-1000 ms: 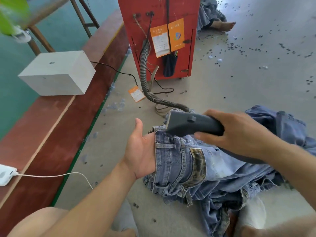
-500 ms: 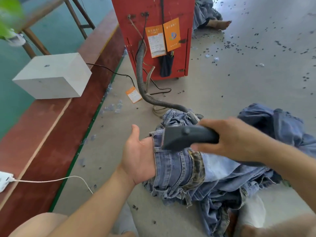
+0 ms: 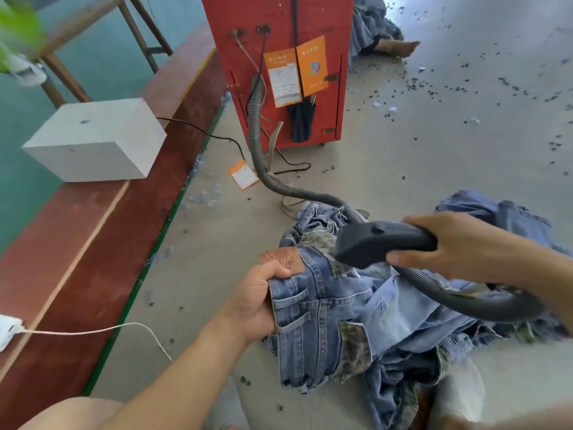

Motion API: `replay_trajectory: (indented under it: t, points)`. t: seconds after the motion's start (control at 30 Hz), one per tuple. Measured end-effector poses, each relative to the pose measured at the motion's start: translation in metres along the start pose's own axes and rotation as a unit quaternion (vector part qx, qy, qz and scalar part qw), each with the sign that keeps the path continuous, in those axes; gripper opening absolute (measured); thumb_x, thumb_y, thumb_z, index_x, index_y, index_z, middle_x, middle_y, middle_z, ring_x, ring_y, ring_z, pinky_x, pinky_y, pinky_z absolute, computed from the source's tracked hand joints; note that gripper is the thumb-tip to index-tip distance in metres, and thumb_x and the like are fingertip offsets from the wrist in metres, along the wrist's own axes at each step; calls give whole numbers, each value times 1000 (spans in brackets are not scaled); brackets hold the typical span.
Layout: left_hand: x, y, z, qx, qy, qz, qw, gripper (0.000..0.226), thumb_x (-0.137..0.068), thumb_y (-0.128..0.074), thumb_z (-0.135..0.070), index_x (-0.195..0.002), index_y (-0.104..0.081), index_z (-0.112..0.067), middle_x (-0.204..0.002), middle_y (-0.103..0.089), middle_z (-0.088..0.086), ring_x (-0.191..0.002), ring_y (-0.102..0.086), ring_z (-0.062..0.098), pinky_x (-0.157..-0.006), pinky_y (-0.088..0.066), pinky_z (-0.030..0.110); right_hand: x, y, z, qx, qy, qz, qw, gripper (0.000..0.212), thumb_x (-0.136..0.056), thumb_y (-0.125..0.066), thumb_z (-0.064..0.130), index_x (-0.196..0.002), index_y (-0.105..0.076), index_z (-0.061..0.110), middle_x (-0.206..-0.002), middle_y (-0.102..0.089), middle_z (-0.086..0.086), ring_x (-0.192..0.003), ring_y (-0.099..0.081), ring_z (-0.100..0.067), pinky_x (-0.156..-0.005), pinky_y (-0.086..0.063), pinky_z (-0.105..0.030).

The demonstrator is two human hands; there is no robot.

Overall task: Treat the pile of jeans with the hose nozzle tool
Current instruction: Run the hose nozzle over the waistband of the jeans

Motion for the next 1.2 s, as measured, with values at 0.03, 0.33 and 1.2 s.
replay_trajectory:
  t: [0.03,0.33,1.2]
  points:
    - [1,2,-4,13,-7,0,1000,65,-79,-54,-14,-139,-56,10,-147,-52,32,-127,-51,44,-110,-43,54,2,-1,-2,-17,-4,19,1000,16,-81,-66,66,-93,-61,57,-67,-69,13,-52,-62,-4,-51,-45,-13]
    - [6,7,-8,57,-36,47,997,53,-80,-42,-13,-118,-73,8,-128,-66,31,-109,-70,45,-86,-60,54,-26,-30,12,-74,-69,-51,994,30,-91,-69,59,-91,-66,29,-54,-63,5,-43,-57,-9,-44,-45,-23]
    - [19,13,17,-388,-147,-30,909,65,-67,-52,0,-94,-77,-53,-99,-63,6,-94,-51,20,-85,-38,35,-38,-8,16,-256,-180,94,945,48,-93,-72,51,-116,-62,10,-64,-58,-2,-51,-54,-18,-48,-50,-29]
Point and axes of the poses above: each hand's wrist, its own x-axis away from the middle knuckle, its own y-axis out of the back of the hand, z = x × y, the point moved 1 cm from there along -x, towards the middle knuckle
